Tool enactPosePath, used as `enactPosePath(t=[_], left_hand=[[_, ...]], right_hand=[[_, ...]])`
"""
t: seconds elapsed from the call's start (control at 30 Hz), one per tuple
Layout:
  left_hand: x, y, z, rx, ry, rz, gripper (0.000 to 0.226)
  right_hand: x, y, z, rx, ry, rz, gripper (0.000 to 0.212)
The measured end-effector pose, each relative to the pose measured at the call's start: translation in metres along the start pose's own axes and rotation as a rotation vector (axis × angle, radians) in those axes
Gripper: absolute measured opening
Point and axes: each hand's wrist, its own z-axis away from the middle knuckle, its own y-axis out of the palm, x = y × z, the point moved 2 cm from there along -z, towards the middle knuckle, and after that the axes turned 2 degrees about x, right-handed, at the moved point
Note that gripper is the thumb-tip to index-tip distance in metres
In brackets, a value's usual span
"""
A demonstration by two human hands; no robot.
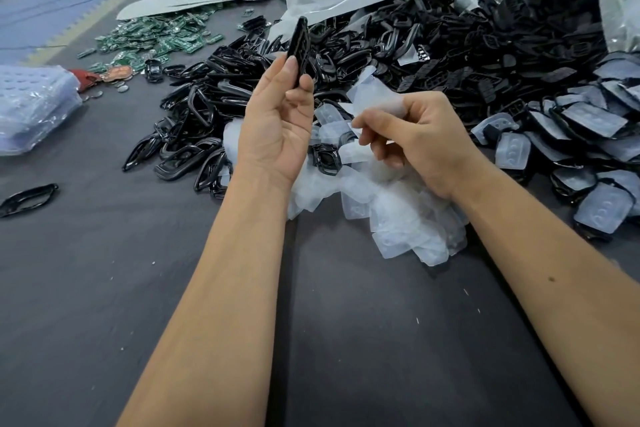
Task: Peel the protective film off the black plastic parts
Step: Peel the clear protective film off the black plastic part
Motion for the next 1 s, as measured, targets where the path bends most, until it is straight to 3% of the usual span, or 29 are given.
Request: enactPosePath(t=[0.1, 0.3, 0.4, 0.5, 0.6, 0.77, 1.0], left_hand=[[0.001, -0.001, -0.001, -0.006, 0.01, -0.031, 0.008], [0.002, -0.004, -0.003, -0.019, 0.01, -0.044, 0.008], [0.003, -0.005, -0.003, -0.017, 0.015, -0.065, 0.009], [0.004, -0.006, -0.003, -0.02, 0.031, -0.12, 0.01], [0.005, -0.007, -0.003, -0.03, 0.044, -0.219, 0.011], [0.008, -0.006, -0.004, -0.024, 0.046, -0.407, 0.018], [0.012, -0.006, -0.005, -0.019, 0.067, -0.497, 0.02]], right_hand=[[0.002, -0.001, 0.0, -0.04, 0.002, 0.128, 0.026], [0.013, 0.001, 0.003, -0.143, -0.24, 0.786, 0.051], [0.025, 0.007, 0.003, 0.086, -0.336, 0.801, 0.039], [0.023, 0.018, 0.004, 0.324, -0.22, 0.908, 0.034], [0.018, 0.015, 0.006, 0.318, -0.207, 0.675, 0.023], [0.01, -0.011, 0.001, 0.065, -0.166, -0.086, 0.017], [-0.005, -0.016, -0.003, -0.037, -0.058, -0.163, 0.013]])
